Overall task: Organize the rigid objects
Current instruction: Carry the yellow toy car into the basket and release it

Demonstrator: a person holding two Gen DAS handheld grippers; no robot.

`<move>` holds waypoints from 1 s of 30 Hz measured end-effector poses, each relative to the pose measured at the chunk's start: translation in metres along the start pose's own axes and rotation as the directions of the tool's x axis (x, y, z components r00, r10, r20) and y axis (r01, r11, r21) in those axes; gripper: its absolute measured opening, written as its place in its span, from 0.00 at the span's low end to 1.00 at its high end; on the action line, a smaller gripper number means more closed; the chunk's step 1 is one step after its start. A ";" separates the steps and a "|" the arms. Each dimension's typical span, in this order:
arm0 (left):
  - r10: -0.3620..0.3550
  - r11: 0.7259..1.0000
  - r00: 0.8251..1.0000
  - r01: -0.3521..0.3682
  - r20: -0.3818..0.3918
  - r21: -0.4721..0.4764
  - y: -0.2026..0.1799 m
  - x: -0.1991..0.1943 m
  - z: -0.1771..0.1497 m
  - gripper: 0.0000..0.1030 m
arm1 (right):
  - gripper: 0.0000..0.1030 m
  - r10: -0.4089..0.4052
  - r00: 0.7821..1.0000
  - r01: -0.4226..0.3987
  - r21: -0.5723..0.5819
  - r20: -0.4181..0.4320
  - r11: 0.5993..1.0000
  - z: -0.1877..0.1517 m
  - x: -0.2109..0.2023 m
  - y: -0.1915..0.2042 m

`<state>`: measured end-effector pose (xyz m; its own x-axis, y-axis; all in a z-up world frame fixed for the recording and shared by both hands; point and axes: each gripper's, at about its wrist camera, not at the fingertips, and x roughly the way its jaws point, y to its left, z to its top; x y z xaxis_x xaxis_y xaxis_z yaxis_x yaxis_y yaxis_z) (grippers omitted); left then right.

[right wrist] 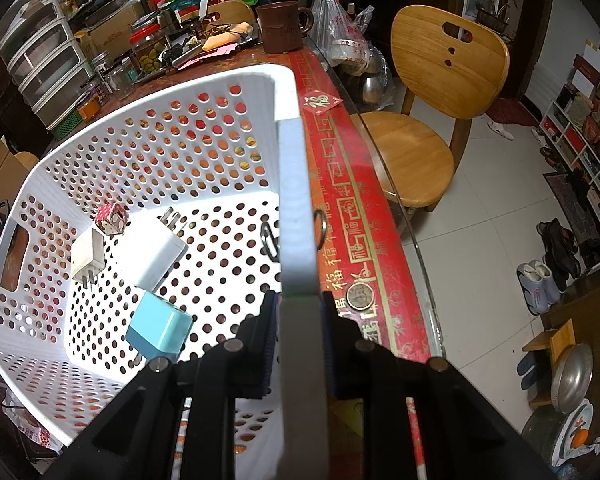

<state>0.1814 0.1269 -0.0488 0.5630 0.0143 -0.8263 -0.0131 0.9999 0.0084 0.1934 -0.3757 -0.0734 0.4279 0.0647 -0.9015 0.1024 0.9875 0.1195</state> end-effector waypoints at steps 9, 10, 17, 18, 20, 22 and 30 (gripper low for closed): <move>-0.069 0.967 0.994 0.046 0.084 0.251 -0.145 -0.064 0.061 0.28 | 0.18 0.005 1.000 -0.005 -0.002 0.000 1.000 0.001 0.000 0.000; -0.081 0.958 0.994 0.057 0.077 0.280 -0.162 -0.065 0.066 0.28 | 0.18 0.004 1.000 -0.004 -0.002 0.001 1.000 0.001 0.000 0.000; -0.125 0.896 0.985 0.163 -0.117 0.413 -0.268 -0.018 0.082 0.28 | 0.18 0.007 1.000 -0.007 -0.003 -0.001 1.000 0.001 0.000 0.000; -0.118 0.888 0.981 0.173 -0.153 0.425 -0.280 -0.005 0.081 0.28 | 0.18 0.007 1.000 -0.007 -0.004 -0.001 1.000 0.002 0.000 0.000; -0.120 0.878 0.971 0.201 -0.207 0.435 -0.295 0.010 0.079 0.28 | 0.18 0.007 1.000 -0.007 -0.003 -0.002 1.000 0.002 0.000 0.000; -0.115 0.868 0.958 0.225 -0.261 0.443 -0.306 0.026 0.077 0.28 | 0.18 0.007 1.000 -0.007 -0.004 -0.003 1.000 0.002 0.000 0.000; -0.047 0.837 0.936 0.228 -0.349 0.498 -0.329 0.066 0.064 0.28 | 0.18 0.007 1.000 -0.007 -0.005 -0.004 1.000 0.001 0.001 -0.001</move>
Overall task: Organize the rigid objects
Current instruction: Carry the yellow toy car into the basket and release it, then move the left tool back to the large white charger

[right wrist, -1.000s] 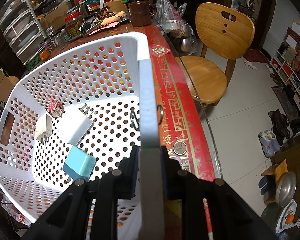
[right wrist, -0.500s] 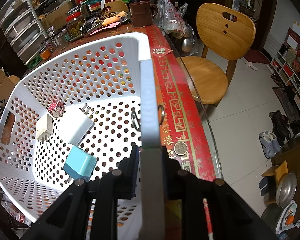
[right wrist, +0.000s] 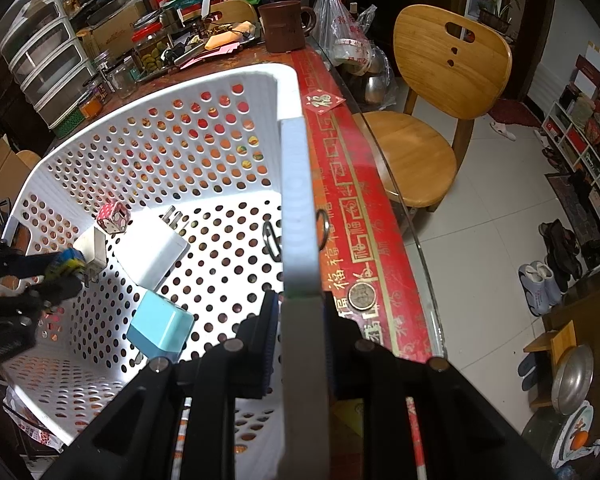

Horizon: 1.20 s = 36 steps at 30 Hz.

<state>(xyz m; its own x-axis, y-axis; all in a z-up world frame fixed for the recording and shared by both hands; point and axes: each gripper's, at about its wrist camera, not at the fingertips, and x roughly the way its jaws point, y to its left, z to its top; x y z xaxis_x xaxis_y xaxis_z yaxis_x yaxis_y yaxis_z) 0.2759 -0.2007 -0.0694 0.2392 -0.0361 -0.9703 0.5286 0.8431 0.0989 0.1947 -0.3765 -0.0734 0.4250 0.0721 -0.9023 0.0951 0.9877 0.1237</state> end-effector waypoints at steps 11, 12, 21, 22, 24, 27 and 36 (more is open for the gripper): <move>-0.008 1.000 1.000 0.008 -0.029 0.003 -0.001 0.013 -0.003 0.37 | 0.18 -0.002 1.000 0.002 -0.002 -0.002 1.000 0.000 0.001 0.000; -0.008 1.000 1.000 0.008 -0.027 0.003 -0.001 0.012 -0.003 0.42 | 0.18 -0.001 1.000 0.001 -0.002 -0.002 1.000 0.000 0.001 0.000; -0.058 0.997 0.979 0.065 0.197 -0.030 0.012 -0.042 -0.016 0.84 | 0.18 -0.004 1.000 0.004 -0.003 -0.002 1.000 0.001 0.000 0.001; -0.070 0.996 0.970 0.082 0.231 -0.044 0.017 -0.052 -0.021 0.84 | 0.18 -0.006 1.000 0.006 -0.004 -0.002 1.000 0.001 0.000 0.001; -0.081 0.990 0.942 0.114 0.327 -0.084 0.031 -0.079 -0.037 0.85 | 0.18 -0.004 1.000 0.004 -0.003 -0.002 1.000 0.001 0.000 0.001; -0.027 0.982 0.889 0.110 0.457 -0.156 0.059 -0.119 -0.071 0.97 | 0.18 -0.004 1.000 0.004 -0.004 -0.002 1.000 0.001 0.000 0.002; 0.189 0.948 0.811 -0.004 0.553 -0.318 0.133 -0.144 -0.174 0.99 | 0.18 -0.002 1.000 0.002 -0.007 0.002 1.000 0.000 0.001 0.001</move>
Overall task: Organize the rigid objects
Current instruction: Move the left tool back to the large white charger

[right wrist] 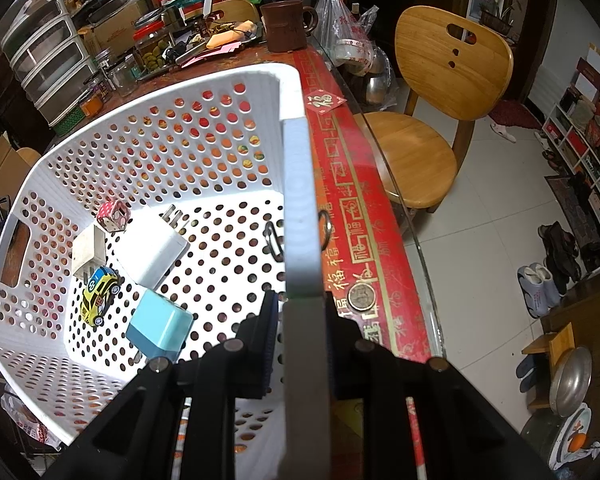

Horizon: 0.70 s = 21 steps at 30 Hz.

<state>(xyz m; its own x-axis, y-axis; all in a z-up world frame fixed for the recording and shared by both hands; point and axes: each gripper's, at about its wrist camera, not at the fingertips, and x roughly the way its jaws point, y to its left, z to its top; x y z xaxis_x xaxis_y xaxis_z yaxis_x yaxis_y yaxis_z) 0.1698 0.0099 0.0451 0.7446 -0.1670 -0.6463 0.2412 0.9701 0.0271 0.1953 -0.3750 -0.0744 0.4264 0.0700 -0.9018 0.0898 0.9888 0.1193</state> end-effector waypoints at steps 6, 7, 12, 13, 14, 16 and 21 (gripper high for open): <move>0.141 0.987 0.972 -0.154 -0.190 -0.052 0.050 0.037 -0.066 0.99 | 0.18 0.003 1.000 -0.003 0.001 0.002 1.000 -0.001 0.000 -0.001; 0.141 0.985 0.961 -0.160 -0.237 -0.063 0.056 0.046 -0.076 0.99 | 0.18 0.003 1.000 -0.003 0.001 0.002 1.000 -0.001 0.000 -0.001; 0.153 0.970 0.917 -0.211 -0.368 -0.123 0.072 0.077 -0.117 0.99 | 0.18 0.004 1.000 -0.004 0.001 0.003 1.000 -0.002 -0.001 -0.001; 0.137 0.969 0.916 -0.202 -0.376 -0.140 0.074 0.080 -0.121 0.99 | 0.18 0.005 1.000 -0.005 0.002 0.003 1.000 -0.002 -0.001 -0.001; 0.109 0.969 0.917 -0.183 -0.383 -0.164 0.075 0.084 -0.124 0.99 | 0.18 0.005 1.000 -0.005 0.001 0.004 1.000 -0.002 -0.001 -0.001; 0.048 0.965 0.910 -0.148 -0.412 -0.215 0.077 0.095 -0.131 0.99 | 0.18 0.006 1.000 -0.006 0.001 0.003 1.000 -0.002 -0.001 -0.001; 0.066 0.945 0.897 -0.197 -0.437 -0.262 0.080 0.107 -0.132 0.99 | 0.18 0.006 1.000 -0.006 0.002 0.003 1.000 -0.002 -0.001 -0.001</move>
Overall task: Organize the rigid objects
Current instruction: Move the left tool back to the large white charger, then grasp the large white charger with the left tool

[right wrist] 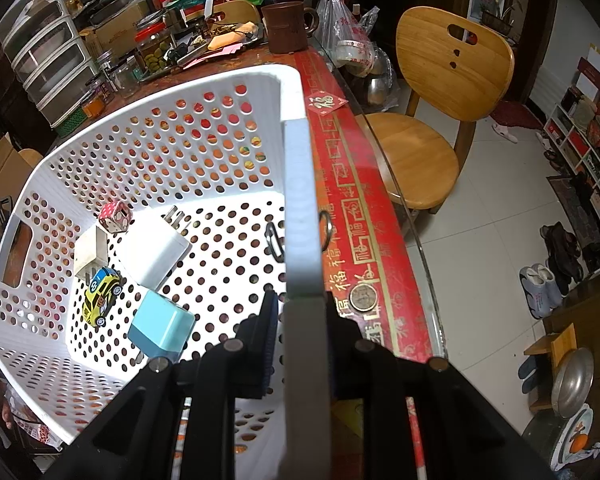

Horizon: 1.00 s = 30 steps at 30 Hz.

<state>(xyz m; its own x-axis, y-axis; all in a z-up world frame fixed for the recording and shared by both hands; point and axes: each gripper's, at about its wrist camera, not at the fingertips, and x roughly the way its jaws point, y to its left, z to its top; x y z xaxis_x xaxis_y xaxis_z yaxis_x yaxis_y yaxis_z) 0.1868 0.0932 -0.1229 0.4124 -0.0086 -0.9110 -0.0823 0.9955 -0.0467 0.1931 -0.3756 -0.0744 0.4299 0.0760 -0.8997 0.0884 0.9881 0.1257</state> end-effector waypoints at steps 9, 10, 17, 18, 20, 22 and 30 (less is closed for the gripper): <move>0.053 0.997 0.998 -0.052 -0.034 0.049 -0.009 -0.002 0.006 0.99 | 0.18 0.003 1.000 -0.003 0.001 0.002 1.000 0.002 -0.001 0.003; 0.058 0.997 0.997 -0.055 -0.055 0.063 -0.013 0.004 0.006 0.99 | 0.18 0.003 1.000 -0.003 0.001 0.002 1.000 0.002 -0.001 0.003; 0.019 1.000 0.998 -0.018 -0.061 0.007 -0.009 0.019 0.006 0.84 | 0.18 0.003 1.000 -0.003 -0.001 0.001 1.000 0.001 -0.001 0.002; 0.027 1.000 0.998 -0.026 -0.063 0.017 -0.010 0.021 0.007 0.79 | 0.18 0.001 1.000 -0.001 -0.002 0.001 1.000 0.001 -0.001 0.003; 0.034 0.999 0.998 -0.033 -0.051 0.036 -0.015 0.019 0.006 0.71 | 0.18 0.002 1.000 -0.002 -0.001 0.001 1.000 0.000 0.000 0.001; 0.025 0.999 0.999 -0.023 -0.044 0.045 -0.019 0.017 0.006 0.60 | 0.18 0.003 1.000 -0.003 0.001 0.002 1.000 0.000 0.000 0.001; 0.026 0.996 0.999 -0.028 0.018 0.090 -0.026 0.005 -0.003 0.52 | 0.18 0.001 1.000 -0.001 0.000 0.002 1.000 0.000 -0.001 0.001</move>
<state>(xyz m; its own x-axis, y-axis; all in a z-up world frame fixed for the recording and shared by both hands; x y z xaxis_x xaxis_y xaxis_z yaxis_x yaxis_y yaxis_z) 0.1887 0.0668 -0.1273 0.4266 0.0190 -0.9042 -0.0113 0.9998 0.0156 0.1931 -0.3748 -0.0738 0.4322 0.0764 -0.8985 0.0885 0.9880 0.1266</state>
